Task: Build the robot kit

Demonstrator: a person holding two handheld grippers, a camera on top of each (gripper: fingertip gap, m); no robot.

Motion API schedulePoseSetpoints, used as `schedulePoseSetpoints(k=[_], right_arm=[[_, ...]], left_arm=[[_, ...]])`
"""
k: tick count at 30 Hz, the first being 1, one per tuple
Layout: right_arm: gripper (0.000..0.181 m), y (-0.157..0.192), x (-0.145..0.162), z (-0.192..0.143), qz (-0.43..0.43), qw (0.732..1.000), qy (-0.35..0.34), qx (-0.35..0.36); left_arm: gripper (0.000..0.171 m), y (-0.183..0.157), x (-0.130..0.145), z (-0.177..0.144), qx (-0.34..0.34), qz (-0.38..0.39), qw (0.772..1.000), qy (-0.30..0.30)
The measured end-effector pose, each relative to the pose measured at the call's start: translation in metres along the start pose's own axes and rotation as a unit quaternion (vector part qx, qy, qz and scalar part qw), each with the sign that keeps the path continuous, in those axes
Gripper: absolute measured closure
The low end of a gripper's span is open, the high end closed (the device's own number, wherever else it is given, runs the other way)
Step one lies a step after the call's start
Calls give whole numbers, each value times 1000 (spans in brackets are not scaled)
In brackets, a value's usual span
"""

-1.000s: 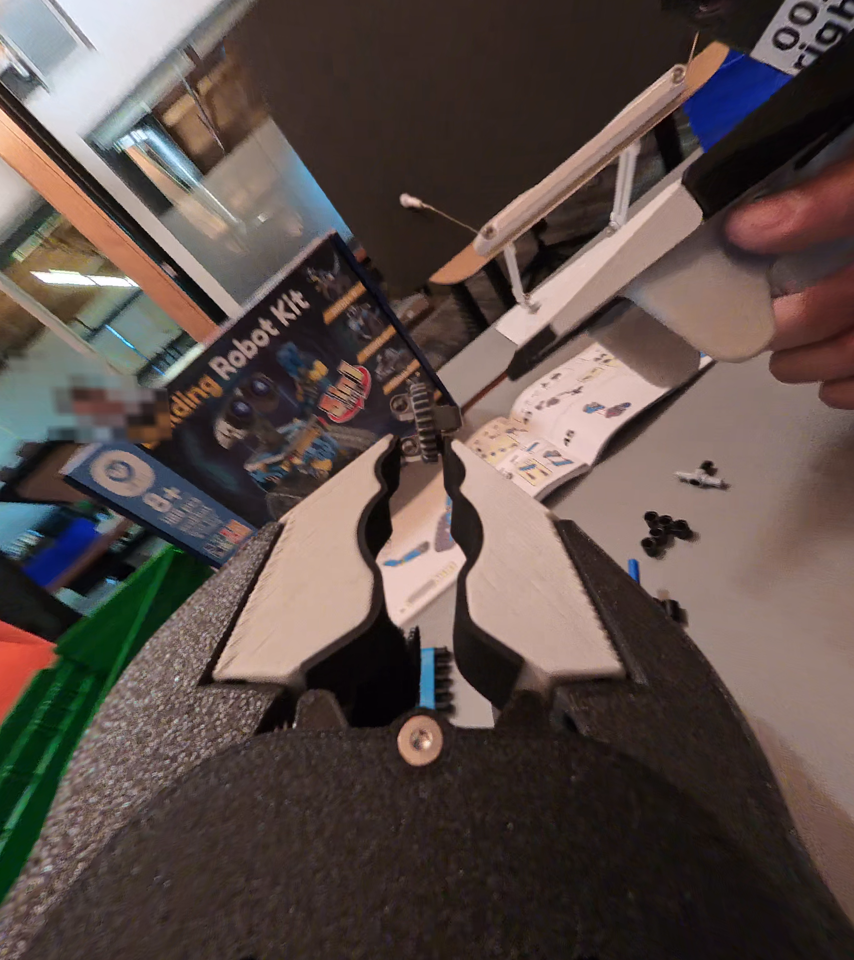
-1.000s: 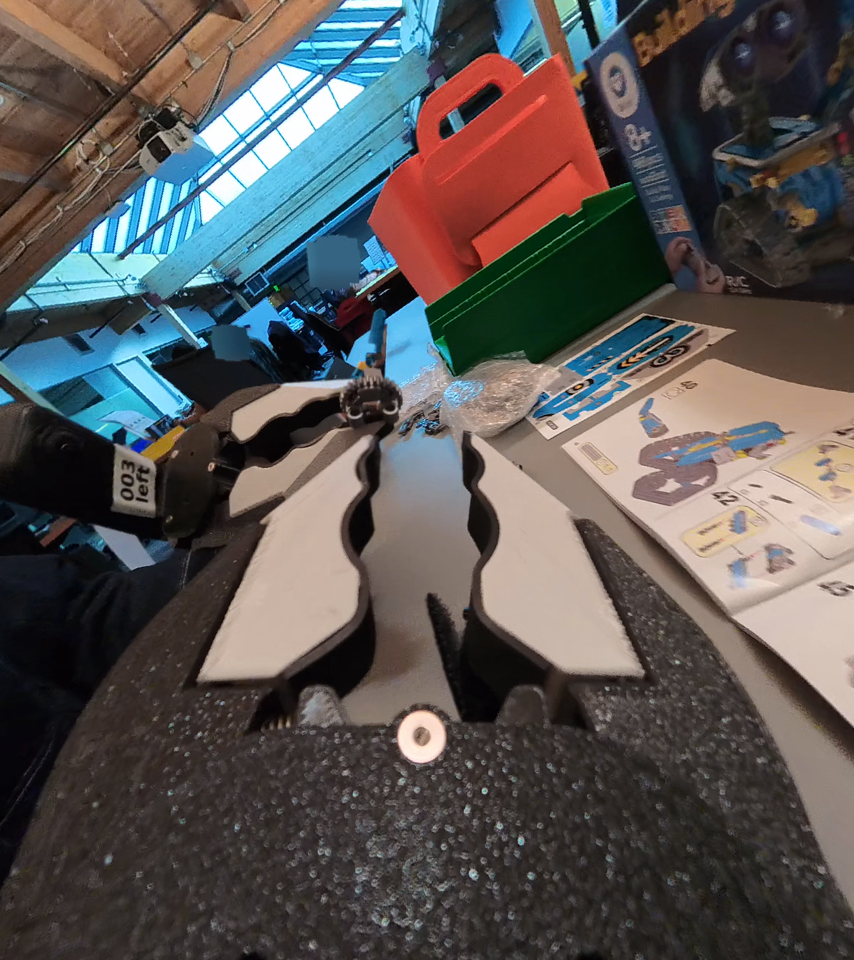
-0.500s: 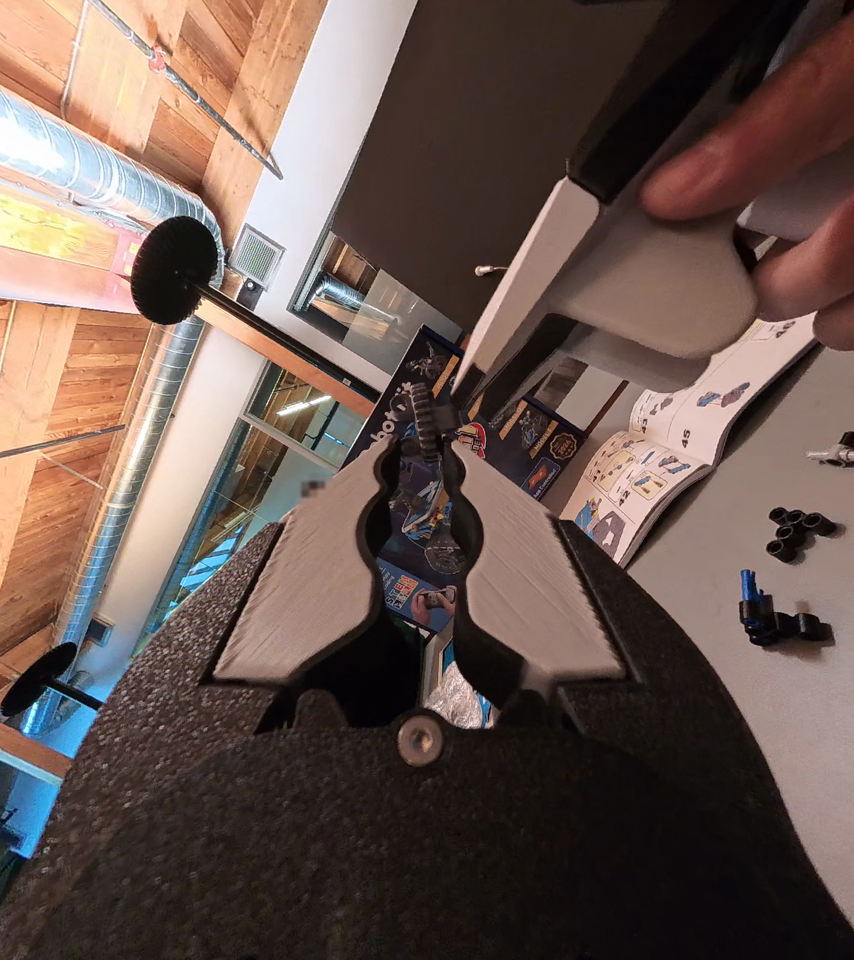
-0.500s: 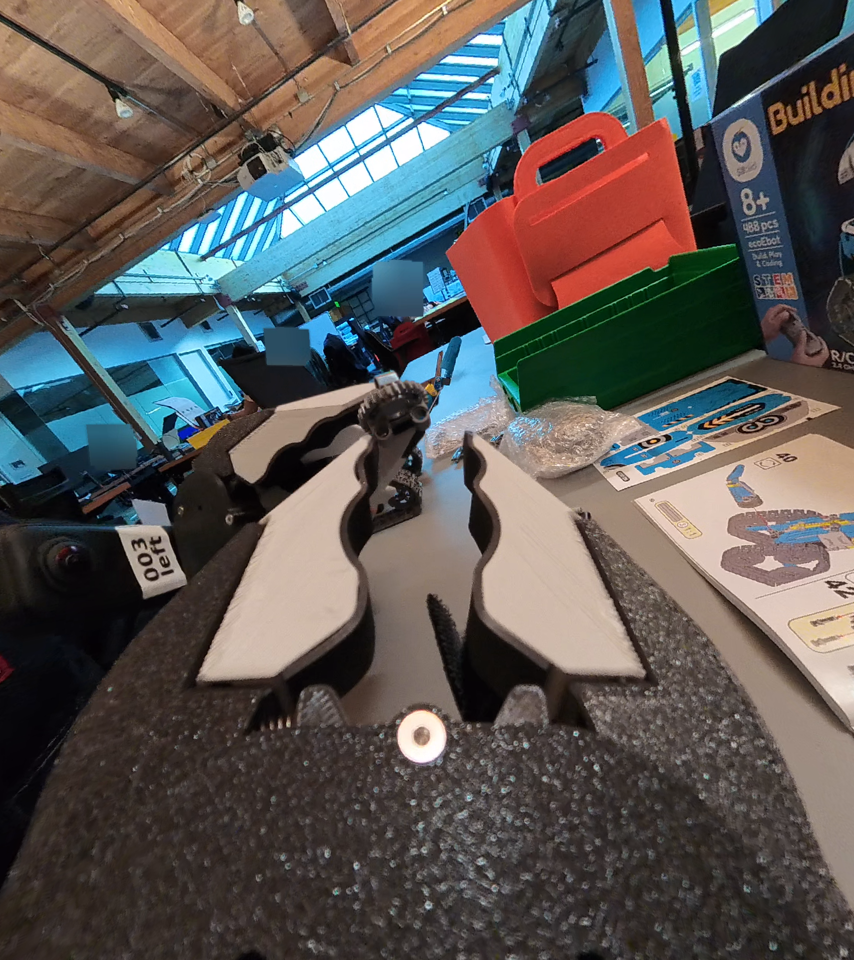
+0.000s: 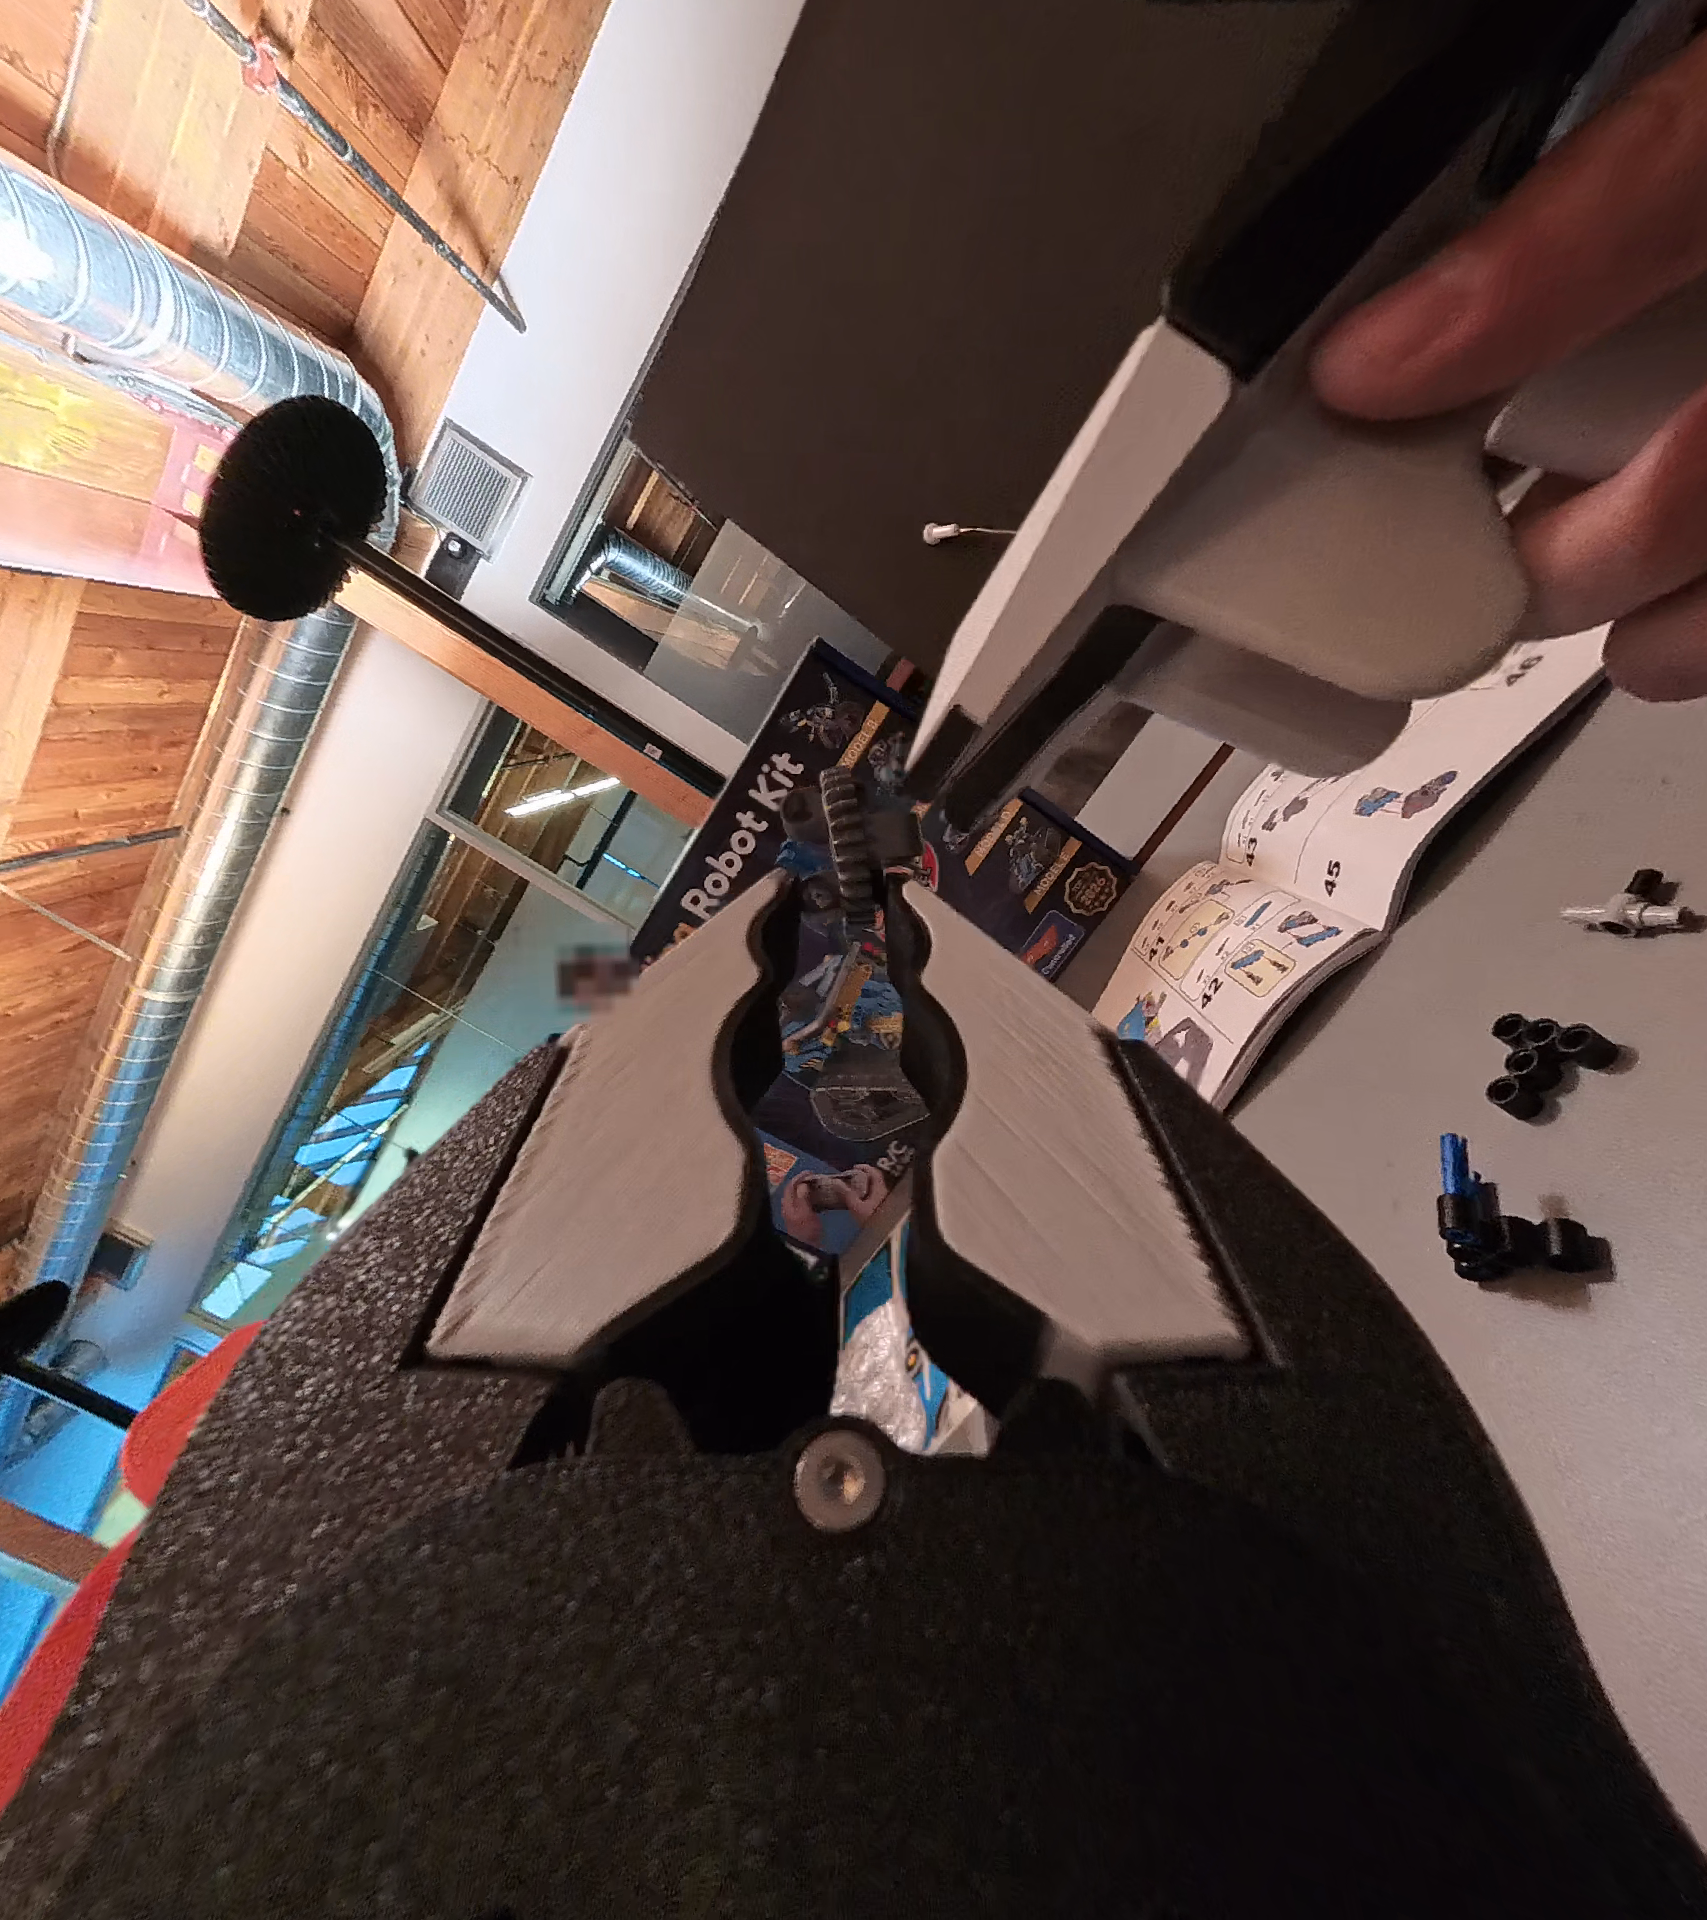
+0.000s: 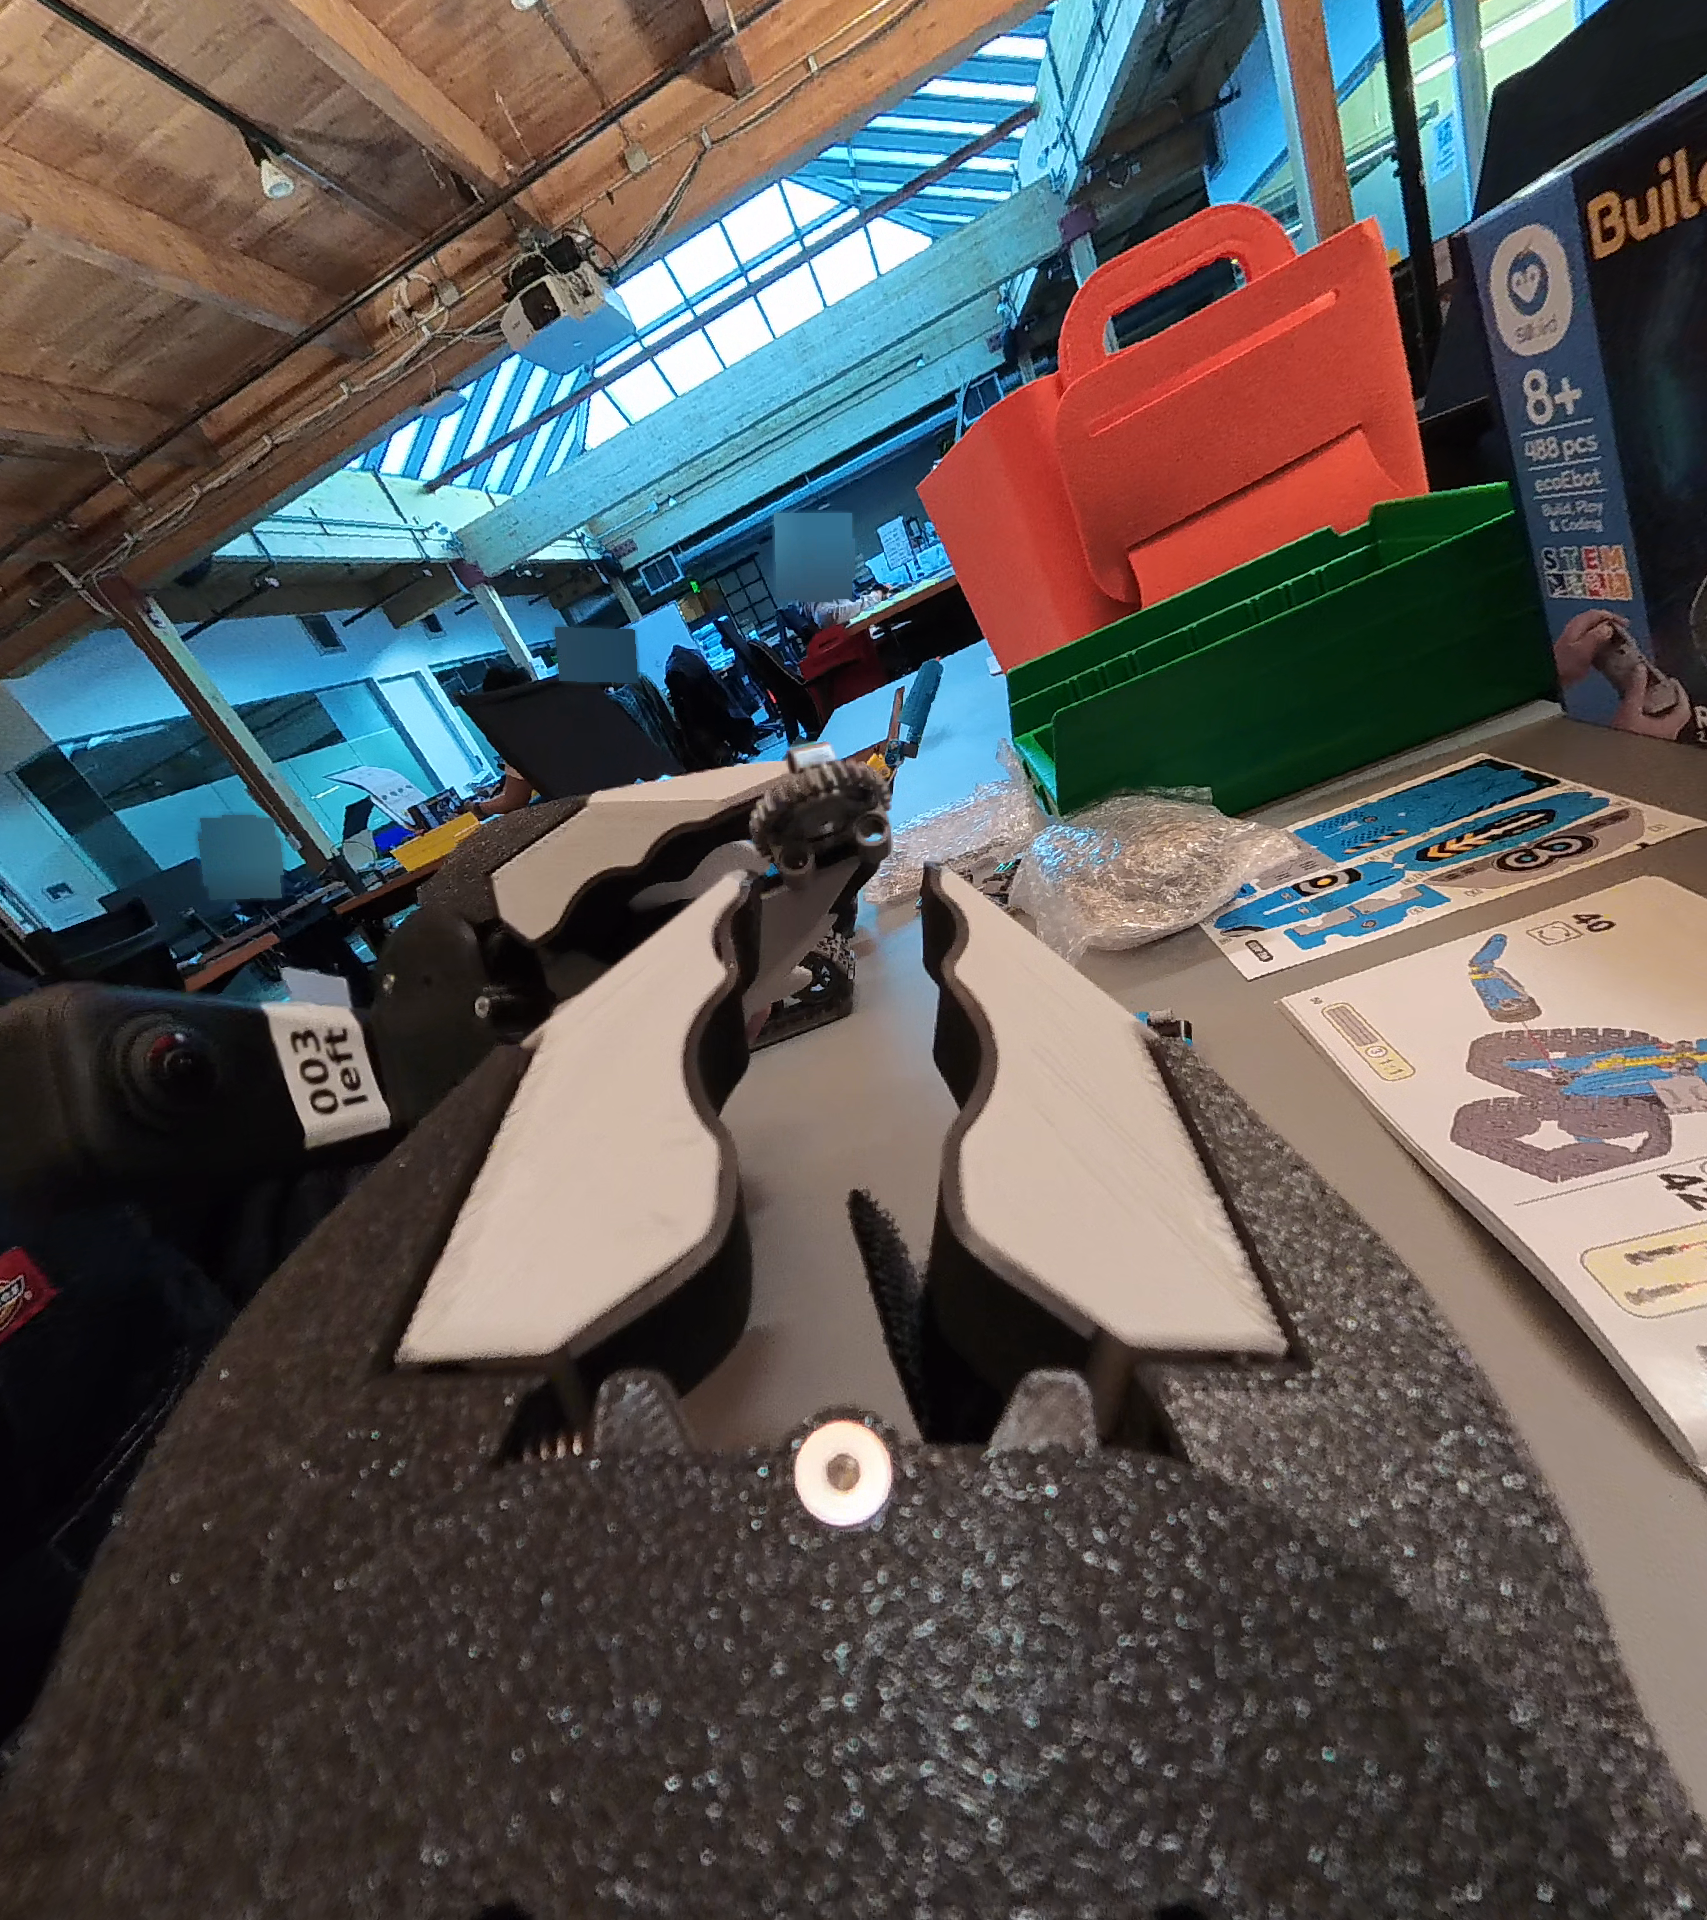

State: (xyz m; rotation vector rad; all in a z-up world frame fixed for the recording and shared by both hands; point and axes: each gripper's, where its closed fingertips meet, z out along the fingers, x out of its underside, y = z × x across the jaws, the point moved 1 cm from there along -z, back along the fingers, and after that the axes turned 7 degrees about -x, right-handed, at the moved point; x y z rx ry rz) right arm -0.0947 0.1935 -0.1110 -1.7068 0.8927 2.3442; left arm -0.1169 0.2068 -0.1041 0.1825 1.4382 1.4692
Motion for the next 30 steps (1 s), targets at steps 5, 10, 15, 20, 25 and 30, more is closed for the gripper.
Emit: schedulePoseSetpoints(k=[5,10,15,20,25,30], right_arm=[[150,9,-1,3,-8,1000,1,-19],[150,11,-2,3,-14,1000,2,-19],[153,5,1,2,-3,1000,6,-11],[157,-3,6,-2,-3,999,34,4],[140,-96,23,-112,-67,921,249,293],[109,-123,55,-207,13,844,340,416]], left_arm=[[156,-3,-4,-2,24,-41,999,-8],[156,-3,-9,-3,39,-77,996,-13],[156,-7,-6,-2,53,-82,995,-7],[156,-16,-1,-1,89,-113,990,10],[156,-105,26,-22,384,-292,860,168],[156,-131,-9,-50,530,-406,722,185]])
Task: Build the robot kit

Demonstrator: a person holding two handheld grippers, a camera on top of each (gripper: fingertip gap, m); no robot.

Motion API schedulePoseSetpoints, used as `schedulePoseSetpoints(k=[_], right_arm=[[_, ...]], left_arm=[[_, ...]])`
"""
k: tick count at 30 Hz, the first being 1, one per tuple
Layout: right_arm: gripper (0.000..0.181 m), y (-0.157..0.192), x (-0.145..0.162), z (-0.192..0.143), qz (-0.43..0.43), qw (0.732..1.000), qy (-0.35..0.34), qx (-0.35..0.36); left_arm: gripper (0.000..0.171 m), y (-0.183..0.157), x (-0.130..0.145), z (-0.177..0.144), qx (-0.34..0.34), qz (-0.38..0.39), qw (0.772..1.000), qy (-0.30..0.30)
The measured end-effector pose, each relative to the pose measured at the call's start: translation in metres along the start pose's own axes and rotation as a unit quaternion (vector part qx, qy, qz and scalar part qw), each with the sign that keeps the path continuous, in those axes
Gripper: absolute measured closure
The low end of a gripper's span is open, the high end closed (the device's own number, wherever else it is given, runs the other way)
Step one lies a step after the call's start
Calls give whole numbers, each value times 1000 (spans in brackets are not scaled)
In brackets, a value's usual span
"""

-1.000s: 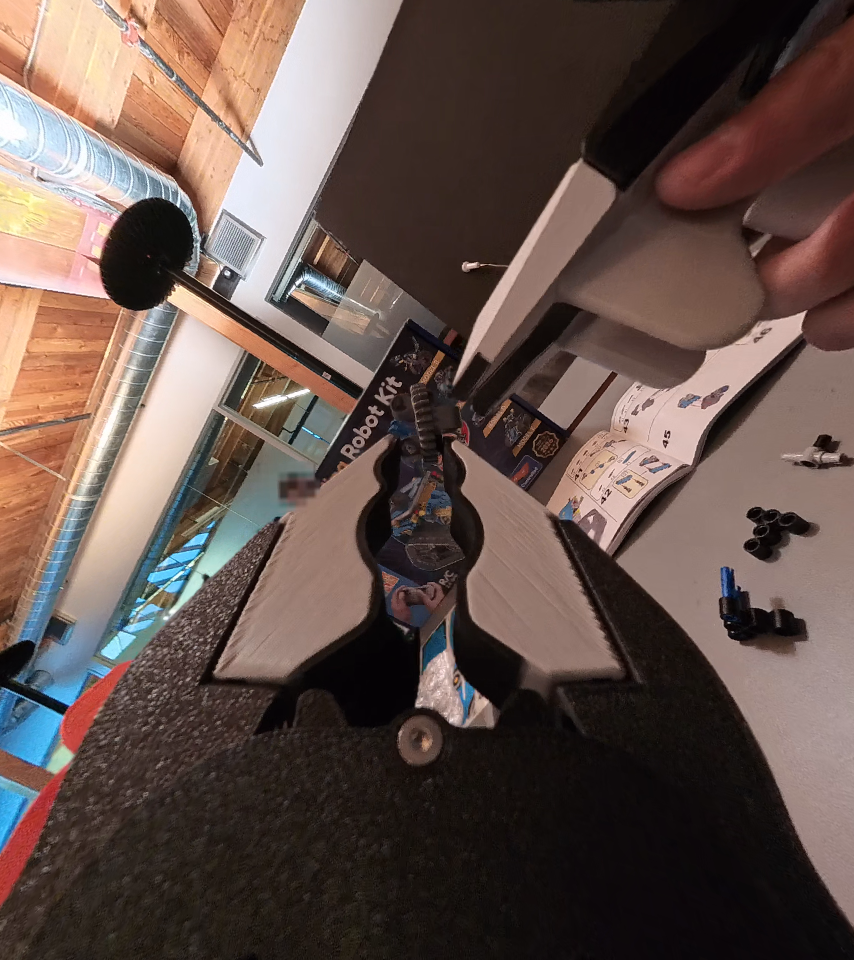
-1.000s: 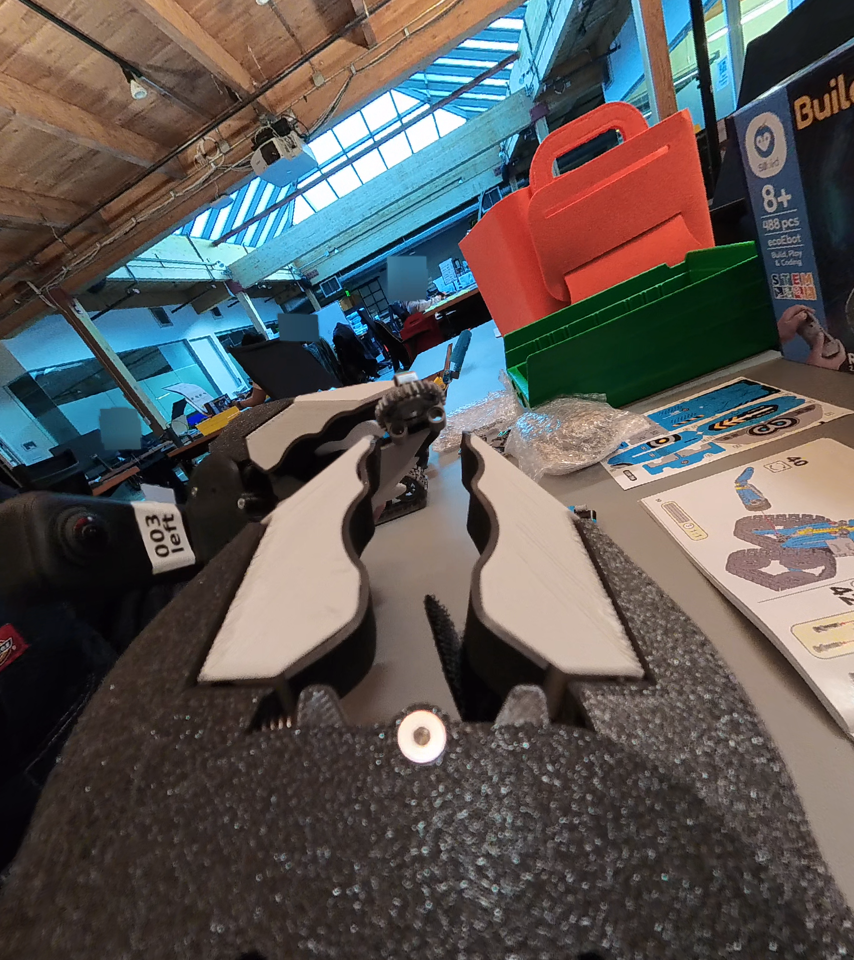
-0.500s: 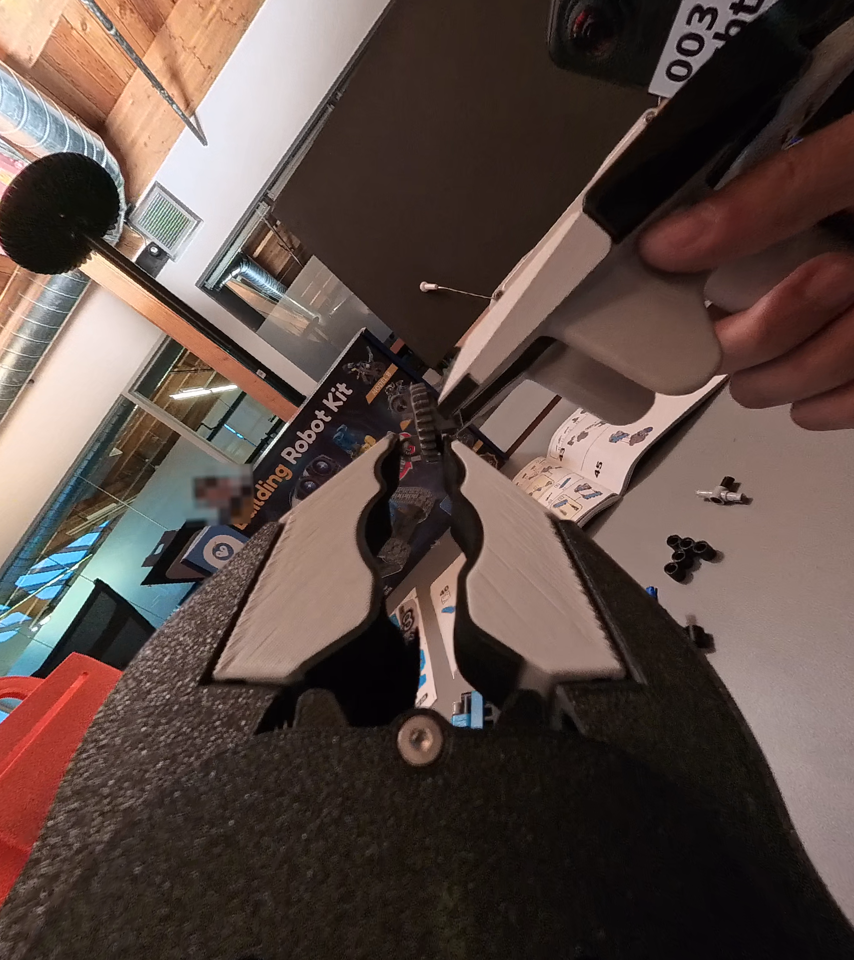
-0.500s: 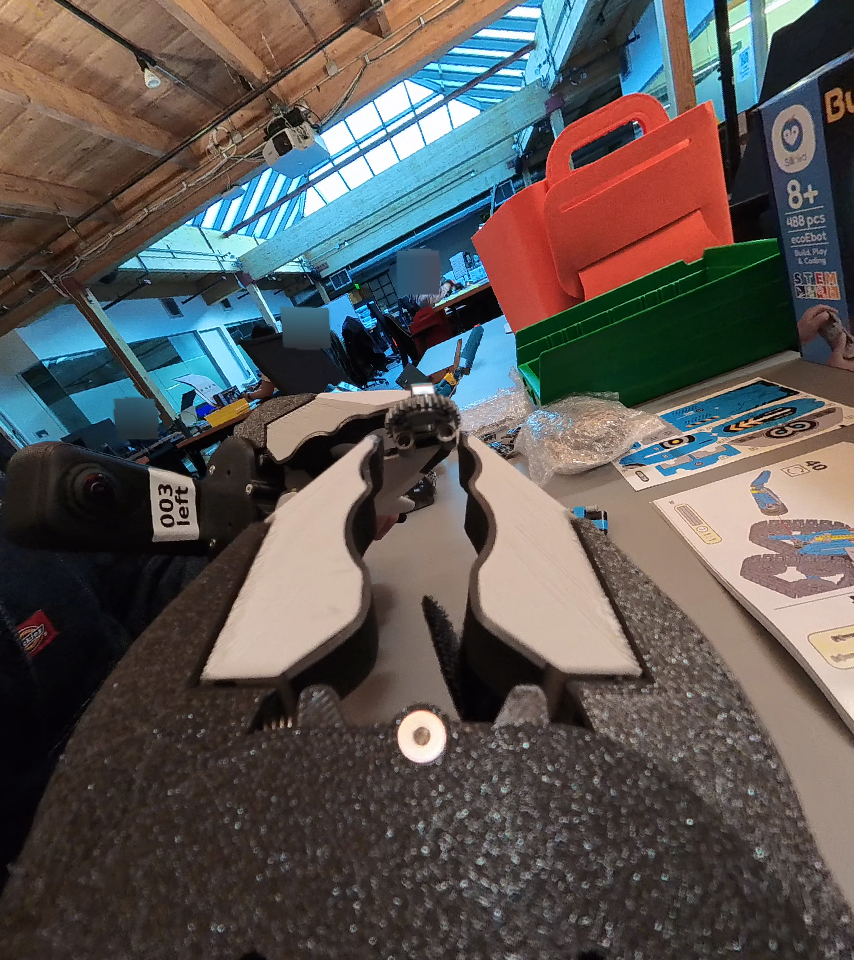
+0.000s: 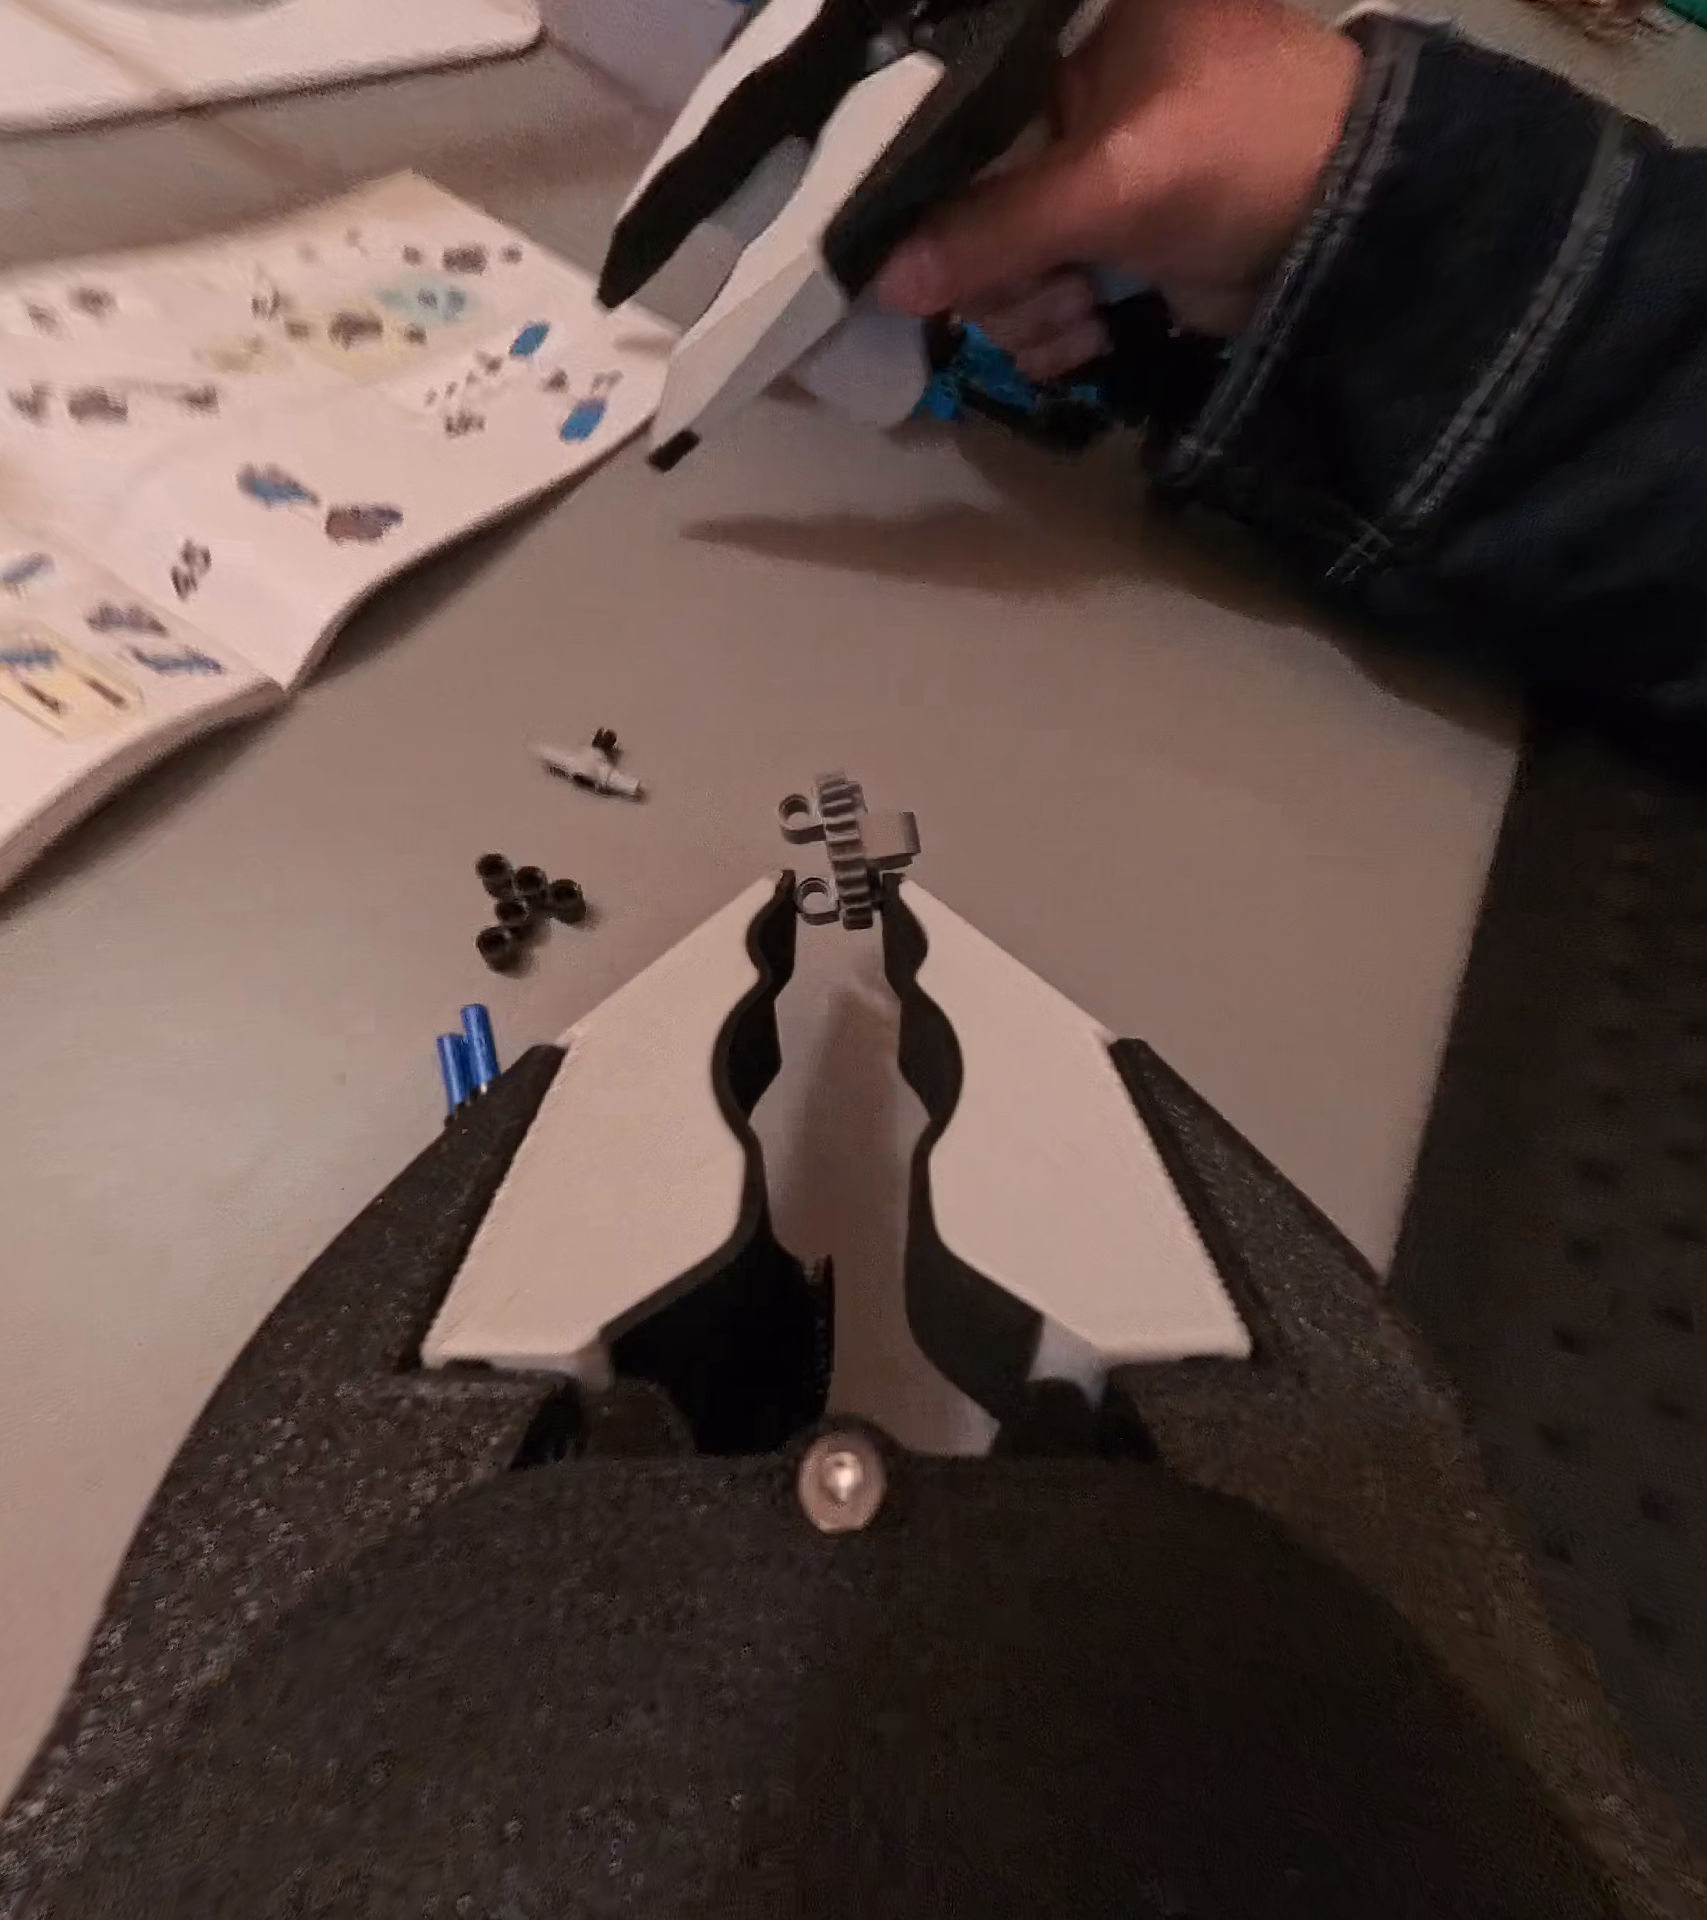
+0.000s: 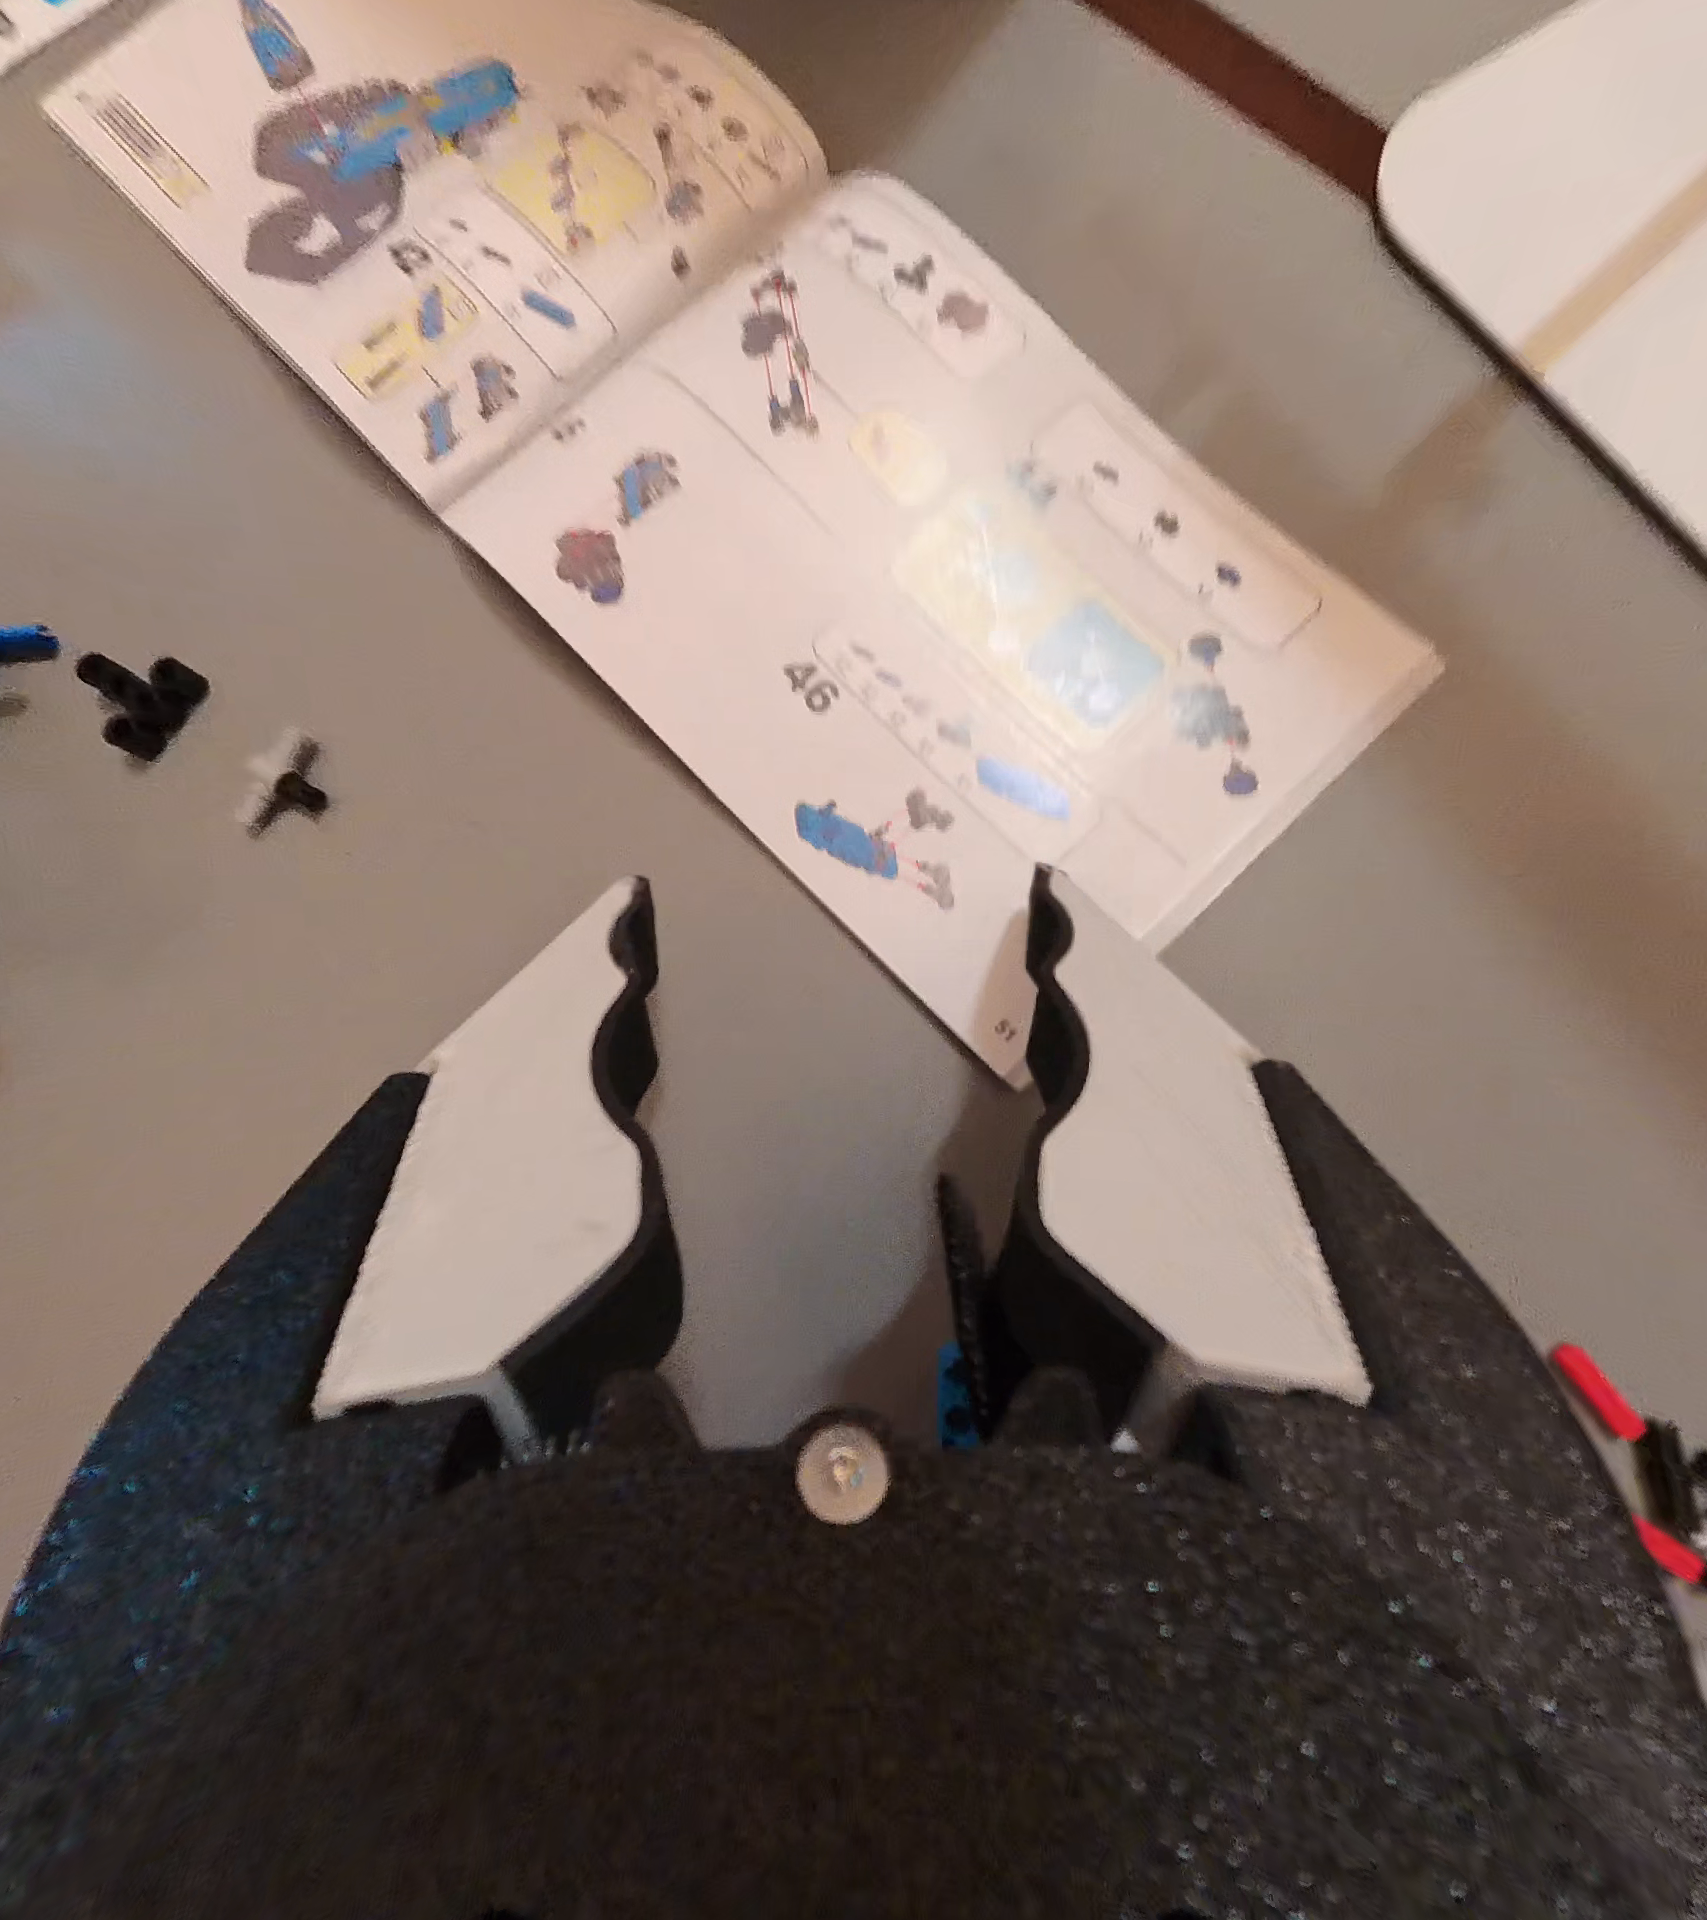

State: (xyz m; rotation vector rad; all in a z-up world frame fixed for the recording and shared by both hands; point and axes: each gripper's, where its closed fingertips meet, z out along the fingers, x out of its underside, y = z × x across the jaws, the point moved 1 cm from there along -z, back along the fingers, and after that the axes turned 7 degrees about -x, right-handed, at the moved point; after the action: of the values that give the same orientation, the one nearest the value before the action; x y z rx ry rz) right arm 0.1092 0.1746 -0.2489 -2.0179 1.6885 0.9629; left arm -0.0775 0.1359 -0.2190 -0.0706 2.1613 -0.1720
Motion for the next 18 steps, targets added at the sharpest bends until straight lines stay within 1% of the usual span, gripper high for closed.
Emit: schedulePoseSetpoints(k=[2,3,4,6,7,9,10,11,12,13,14,15,16,18], right_arm=[[108,0,4,0,6,1000,3,1],[106,0,5,-1,5,1000,8,1],[107,-5,4,-5,2,1000,7,13],[114,-15,0,-18,-1,999,-6,33],[114,-20,-1,-25,5,999,-10,36],[114,-28,0,-34,23,999,-21,34],[113,-28,1,-34,33,999,-19,20],[110,-23,3,-30,33,999,-15,0],[108,-16,2,-26,19,1000,-14,-13],[107,-9,3,-21,2,1000,-9,-19],[106,-5,4,-15,-12,1000,2,-17],[104,-5,5,-10,-18,1000,14,-6],[104,-3,7,-5,-21,999,26,-2],[103,-1,12,3,-14,999,47,-5]], left_arm=[[155,-1,8,7,9,-12,999,33],[148,-2,12,9,11,-12,999,44],[136,-3,14,11,11,-19,998,53],[113,-4,10,9,21,-42,998,49],[108,-2,1,5,26,-48,998,36],[108,16,-34,-6,19,-55,998,-13],[112,32,-53,-9,3,-51,998,-30],[114,55,-69,-6,-34,-34,998,-36],[113,81,-78,3,-78,-5,997,-27],[112,100,-80,18,-95,16,995,-2],[107,110,-76,35,-76,5,997,32],[103,113,-73,52,-44,-22,997,53],[104,117,-72,65,-26,-42,997,60],[103,125,-63,84,-33,-36,996,76]])
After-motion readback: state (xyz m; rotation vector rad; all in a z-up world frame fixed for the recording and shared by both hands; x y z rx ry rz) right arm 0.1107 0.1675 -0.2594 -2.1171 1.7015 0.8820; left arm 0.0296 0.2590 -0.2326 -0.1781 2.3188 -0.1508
